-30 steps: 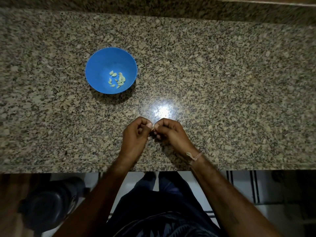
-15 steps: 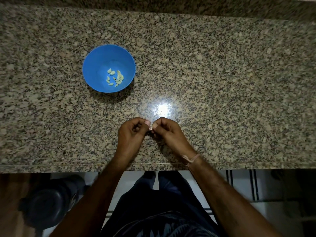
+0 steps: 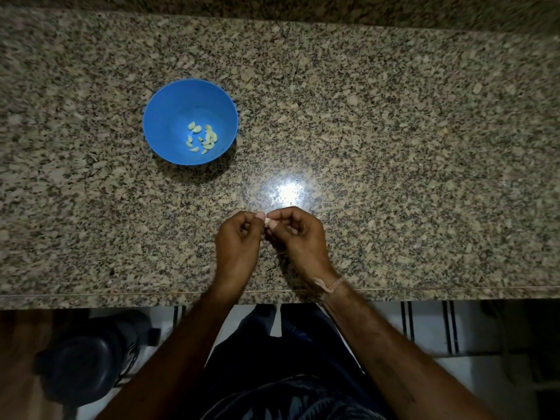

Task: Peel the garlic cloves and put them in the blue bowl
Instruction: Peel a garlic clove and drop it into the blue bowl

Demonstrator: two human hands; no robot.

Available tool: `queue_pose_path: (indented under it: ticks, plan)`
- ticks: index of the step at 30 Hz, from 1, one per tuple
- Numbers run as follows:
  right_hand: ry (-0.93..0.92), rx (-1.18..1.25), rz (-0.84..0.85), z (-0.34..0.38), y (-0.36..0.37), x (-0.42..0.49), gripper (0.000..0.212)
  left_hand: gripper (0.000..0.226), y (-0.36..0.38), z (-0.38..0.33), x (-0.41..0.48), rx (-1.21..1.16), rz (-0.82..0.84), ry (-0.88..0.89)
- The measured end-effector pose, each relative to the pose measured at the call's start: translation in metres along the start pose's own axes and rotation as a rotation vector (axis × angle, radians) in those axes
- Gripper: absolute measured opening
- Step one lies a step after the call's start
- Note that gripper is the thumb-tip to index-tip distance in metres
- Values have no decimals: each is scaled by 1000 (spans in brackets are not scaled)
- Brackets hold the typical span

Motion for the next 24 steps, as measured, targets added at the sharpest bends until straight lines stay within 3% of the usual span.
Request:
queue_pose_path:
  ticks: [4, 9, 24]
  plan:
    - [-37, -50, -90, 0, -4, 0, 9, 29, 6, 2, -2, -128, -32, -69]
    - [-13, 30, -5, 3, -2, -3, 13, 27, 7, -3, -3, -127, -70, -73]
    - [122, 205, -3, 1, -6, 1, 8, 19, 10, 7, -3, -107, 9, -35]
Point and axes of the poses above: each hand's wrist, its own x-axis towards the middle knuckle, its own y-axis out of the palm, z = x × y, the point moved 4 cm from there along x, towards the middle knuckle, and after that the axes turned 11 degrees about y, right-handed, at the moved point
